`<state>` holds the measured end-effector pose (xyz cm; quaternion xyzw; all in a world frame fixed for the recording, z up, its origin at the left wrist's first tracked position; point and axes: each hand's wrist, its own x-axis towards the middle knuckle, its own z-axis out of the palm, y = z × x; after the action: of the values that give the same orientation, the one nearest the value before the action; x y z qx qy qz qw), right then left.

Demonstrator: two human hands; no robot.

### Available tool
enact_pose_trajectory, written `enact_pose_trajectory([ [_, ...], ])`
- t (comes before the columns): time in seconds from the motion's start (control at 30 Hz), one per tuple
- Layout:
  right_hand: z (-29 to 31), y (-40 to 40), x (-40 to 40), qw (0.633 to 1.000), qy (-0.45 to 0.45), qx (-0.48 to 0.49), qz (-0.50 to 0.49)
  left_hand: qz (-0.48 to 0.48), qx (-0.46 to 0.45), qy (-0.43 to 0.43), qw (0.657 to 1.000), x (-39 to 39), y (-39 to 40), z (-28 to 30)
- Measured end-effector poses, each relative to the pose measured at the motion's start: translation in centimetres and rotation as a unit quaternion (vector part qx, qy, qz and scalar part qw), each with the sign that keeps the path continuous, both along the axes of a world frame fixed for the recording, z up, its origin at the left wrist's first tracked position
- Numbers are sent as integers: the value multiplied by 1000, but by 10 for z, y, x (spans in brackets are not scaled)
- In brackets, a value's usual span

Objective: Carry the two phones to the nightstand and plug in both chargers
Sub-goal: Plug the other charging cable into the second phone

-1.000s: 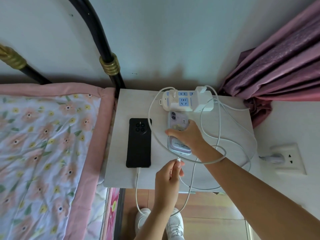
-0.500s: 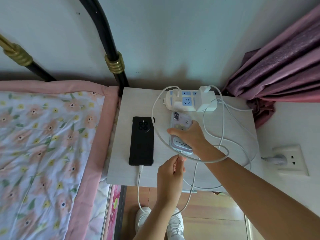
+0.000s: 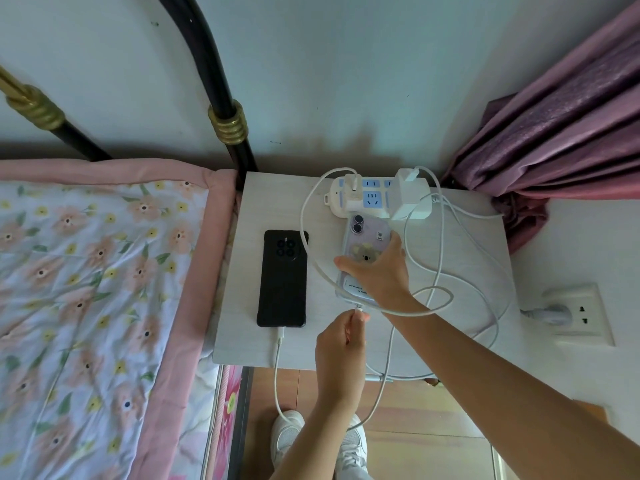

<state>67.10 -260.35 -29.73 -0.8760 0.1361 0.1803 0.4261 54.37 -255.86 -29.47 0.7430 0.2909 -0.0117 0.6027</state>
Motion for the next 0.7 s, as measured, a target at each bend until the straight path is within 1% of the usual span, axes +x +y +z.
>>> enact_pose_trajectory([
  [0.13, 4, 2, -7, 999, -38, 13, 3, 15, 6, 0, 1000, -3, -2, -4],
  [0.23, 5, 2, -10, 999, -46, 24, -11, 41, -6, 10, 999, -2, -5, -3],
  [0.4, 4, 1, -13, 998, -36, 33, -35, 45, 1, 20, 999, 0, -4, -3],
  [0.57, 3, 0, -13, 998, -23, 44, -30, -11, 26, 8, 1000, -4, -1, -4],
  [0.7, 3, 3, -14, 998, -18, 47, -34, 20, 5, 16, 1000, -4, -2, -2],
])
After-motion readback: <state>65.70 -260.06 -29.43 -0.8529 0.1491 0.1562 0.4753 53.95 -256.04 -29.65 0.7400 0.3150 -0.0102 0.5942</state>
